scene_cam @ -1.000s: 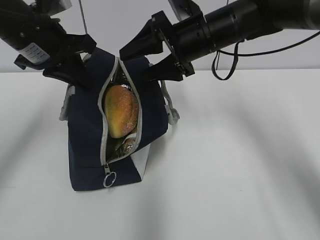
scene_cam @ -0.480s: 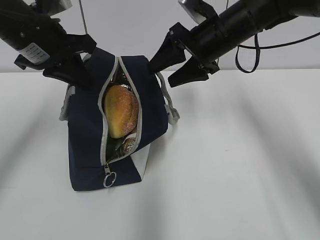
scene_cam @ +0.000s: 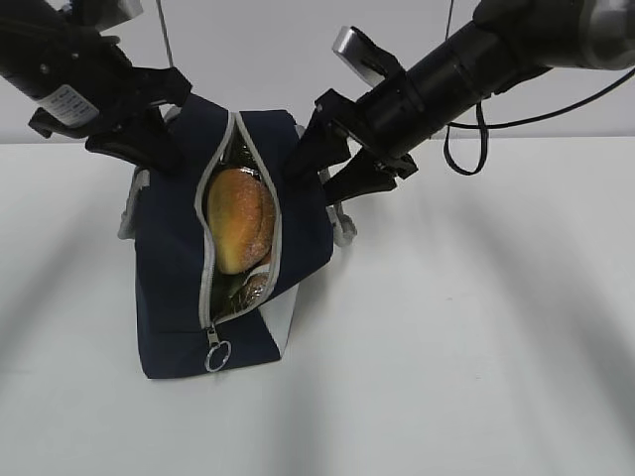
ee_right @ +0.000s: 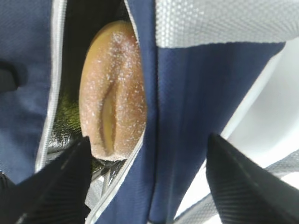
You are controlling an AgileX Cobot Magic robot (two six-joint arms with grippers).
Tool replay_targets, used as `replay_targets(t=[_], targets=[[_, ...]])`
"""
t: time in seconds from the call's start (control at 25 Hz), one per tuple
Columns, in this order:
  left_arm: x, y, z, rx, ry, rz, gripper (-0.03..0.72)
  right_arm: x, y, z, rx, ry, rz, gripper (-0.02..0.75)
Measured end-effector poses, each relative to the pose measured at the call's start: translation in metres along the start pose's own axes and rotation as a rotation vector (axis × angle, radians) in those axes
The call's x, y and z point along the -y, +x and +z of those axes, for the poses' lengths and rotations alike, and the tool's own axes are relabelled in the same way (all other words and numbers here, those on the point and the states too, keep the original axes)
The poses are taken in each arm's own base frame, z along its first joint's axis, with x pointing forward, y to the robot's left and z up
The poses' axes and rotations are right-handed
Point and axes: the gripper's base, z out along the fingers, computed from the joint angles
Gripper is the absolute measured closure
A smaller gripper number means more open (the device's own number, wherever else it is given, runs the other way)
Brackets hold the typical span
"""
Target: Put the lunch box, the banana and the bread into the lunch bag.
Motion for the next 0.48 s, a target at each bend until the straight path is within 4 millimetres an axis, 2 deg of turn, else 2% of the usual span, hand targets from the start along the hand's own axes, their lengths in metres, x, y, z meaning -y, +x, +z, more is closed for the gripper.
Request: replay_targets(t=[0.16,0.48], targets=[[0.0,0.0,0.0,0.0,0.0,0.0,0.691,0.004,0.0,0.005,0.003,0.002,0.01,0.307],[0.001,0.0,0.0,0.004,0.014,-0.009,0.691,0.01,0.0,0.012,-0.003,-0.013,0.033,0.684]])
